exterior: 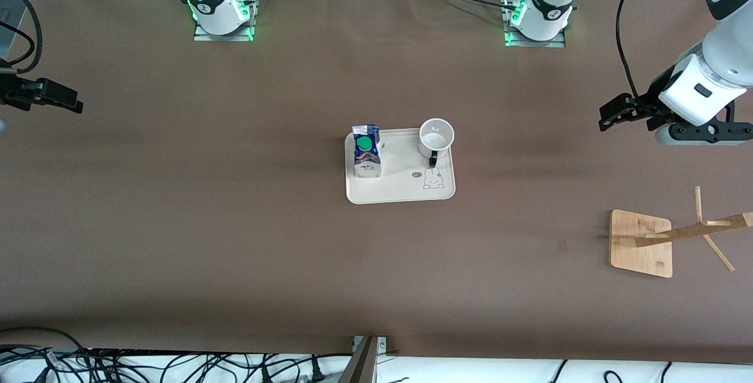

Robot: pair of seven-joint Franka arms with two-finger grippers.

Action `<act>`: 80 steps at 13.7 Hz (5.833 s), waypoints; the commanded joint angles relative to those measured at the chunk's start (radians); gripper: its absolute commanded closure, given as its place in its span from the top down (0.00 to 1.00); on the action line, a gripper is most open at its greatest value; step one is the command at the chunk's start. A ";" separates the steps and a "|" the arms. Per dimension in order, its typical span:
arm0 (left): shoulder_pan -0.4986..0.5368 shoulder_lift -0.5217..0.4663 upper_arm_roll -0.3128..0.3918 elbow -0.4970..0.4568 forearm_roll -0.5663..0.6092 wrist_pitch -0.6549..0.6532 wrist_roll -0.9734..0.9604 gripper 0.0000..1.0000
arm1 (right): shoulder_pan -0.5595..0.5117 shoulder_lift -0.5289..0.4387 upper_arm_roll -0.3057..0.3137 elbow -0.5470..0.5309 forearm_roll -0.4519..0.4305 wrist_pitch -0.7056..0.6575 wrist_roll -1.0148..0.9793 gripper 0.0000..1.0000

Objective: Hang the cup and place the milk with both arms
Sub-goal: 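Move the right gripper over the blue milk carton on the tray, then lower the right gripper and close it on the milk carton, then carry the carton off the tray while the left gripper reaches the mug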

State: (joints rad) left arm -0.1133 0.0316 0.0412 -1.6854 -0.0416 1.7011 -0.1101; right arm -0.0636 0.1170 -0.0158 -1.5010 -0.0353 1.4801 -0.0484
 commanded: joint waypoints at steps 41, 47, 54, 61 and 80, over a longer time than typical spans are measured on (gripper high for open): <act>0.001 0.017 -0.012 0.023 0.014 -0.014 0.020 1.00 | 0.886 0.507 -0.185 0.222 0.308 0.374 0.737 1.00; 0.006 0.025 -0.012 0.012 0.011 -0.005 0.020 1.00 | 0.920 0.517 -0.182 0.222 0.318 0.402 0.736 1.00; 0.004 0.025 -0.015 0.009 -0.001 -0.006 0.018 1.00 | 0.920 0.555 -0.181 0.217 0.315 0.420 0.728 1.00; 0.004 0.025 -0.017 0.007 -0.001 -0.005 0.020 1.00 | 0.924 0.558 -0.176 0.209 0.321 0.420 0.740 1.00; 0.004 0.027 -0.017 0.009 -0.001 -0.006 0.020 1.00 | 0.920 0.442 -0.188 0.202 0.319 0.346 0.720 0.54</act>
State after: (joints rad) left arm -0.1135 0.0563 0.0282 -1.6842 -0.0418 1.7011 -0.1101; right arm 0.8565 0.6378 -0.1792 -1.2914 0.2656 1.8864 0.6790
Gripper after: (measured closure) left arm 0.000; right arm 0.463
